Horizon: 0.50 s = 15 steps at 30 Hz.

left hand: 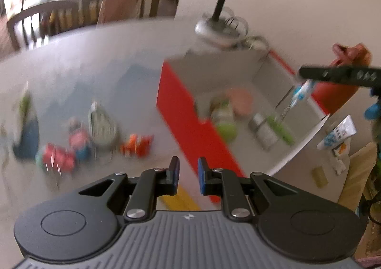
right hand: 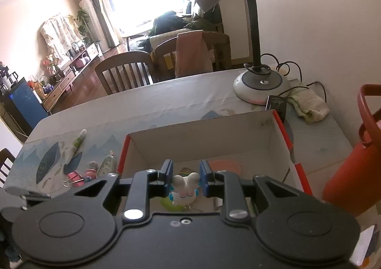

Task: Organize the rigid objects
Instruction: 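Lift the yellow box and astronaut figure with both tools toward the red box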

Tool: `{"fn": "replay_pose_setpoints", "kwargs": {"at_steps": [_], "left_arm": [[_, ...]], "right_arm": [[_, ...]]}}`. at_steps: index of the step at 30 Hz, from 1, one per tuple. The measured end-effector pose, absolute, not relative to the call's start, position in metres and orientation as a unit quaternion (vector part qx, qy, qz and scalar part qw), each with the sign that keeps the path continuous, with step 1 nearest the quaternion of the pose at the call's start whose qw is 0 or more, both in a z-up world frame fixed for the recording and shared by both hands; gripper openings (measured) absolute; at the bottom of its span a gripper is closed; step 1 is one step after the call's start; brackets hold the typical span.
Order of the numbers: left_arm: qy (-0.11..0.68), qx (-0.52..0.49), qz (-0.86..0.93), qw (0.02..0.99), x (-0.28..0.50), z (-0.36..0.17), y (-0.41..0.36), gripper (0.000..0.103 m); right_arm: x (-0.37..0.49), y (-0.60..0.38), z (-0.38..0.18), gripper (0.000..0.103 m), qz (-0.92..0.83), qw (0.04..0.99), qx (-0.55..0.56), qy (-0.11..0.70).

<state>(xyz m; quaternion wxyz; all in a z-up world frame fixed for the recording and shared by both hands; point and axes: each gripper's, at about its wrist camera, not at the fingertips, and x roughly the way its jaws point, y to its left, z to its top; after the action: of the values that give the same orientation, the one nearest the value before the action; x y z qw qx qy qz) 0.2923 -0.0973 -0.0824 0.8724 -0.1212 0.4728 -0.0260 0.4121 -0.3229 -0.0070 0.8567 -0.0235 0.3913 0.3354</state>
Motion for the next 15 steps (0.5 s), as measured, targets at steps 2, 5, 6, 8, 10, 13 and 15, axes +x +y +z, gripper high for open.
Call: {"fn": "replay_pose_setpoints", "kwargs": {"at_steps": [2,5,6,8,10,13,15], "left_arm": [[0.489,-0.130,-0.012,0.862,0.288,-0.094,-0.096,0.017],[0.506,-0.134,0.005,0.852,0.289,-0.108,-0.097,0.027],[0.508,-0.133,0.009,0.851,0.289,-0.111,-0.097,0.032],[0.512,-0.137,0.015,0.848,0.288,-0.118,-0.099,0.051],[0.511,-0.148,0.019,0.847,0.289,-0.122,-0.099,0.067],[0.526,-0.160,0.037,0.834,0.296,-0.134,-0.102,0.067],[0.541,-0.158,0.058,0.824,0.302,-0.145,-0.105,0.067]], "right_arm": [[0.415,-0.324,-0.008,0.023,0.338,0.856,-0.026,0.391],[0.419,-0.326,-0.010,0.023,0.342,0.854,-0.027,0.393],[0.419,-0.326,-0.011,0.023,0.343,0.853,-0.027,0.393],[0.421,-0.327,-0.012,0.023,0.345,0.851,-0.029,0.394],[0.421,-0.328,-0.013,0.023,0.347,0.850,-0.030,0.395],[0.423,-0.330,-0.015,0.023,0.347,0.849,-0.031,0.397],[0.426,-0.332,-0.016,0.023,0.346,0.850,-0.032,0.397]]}}
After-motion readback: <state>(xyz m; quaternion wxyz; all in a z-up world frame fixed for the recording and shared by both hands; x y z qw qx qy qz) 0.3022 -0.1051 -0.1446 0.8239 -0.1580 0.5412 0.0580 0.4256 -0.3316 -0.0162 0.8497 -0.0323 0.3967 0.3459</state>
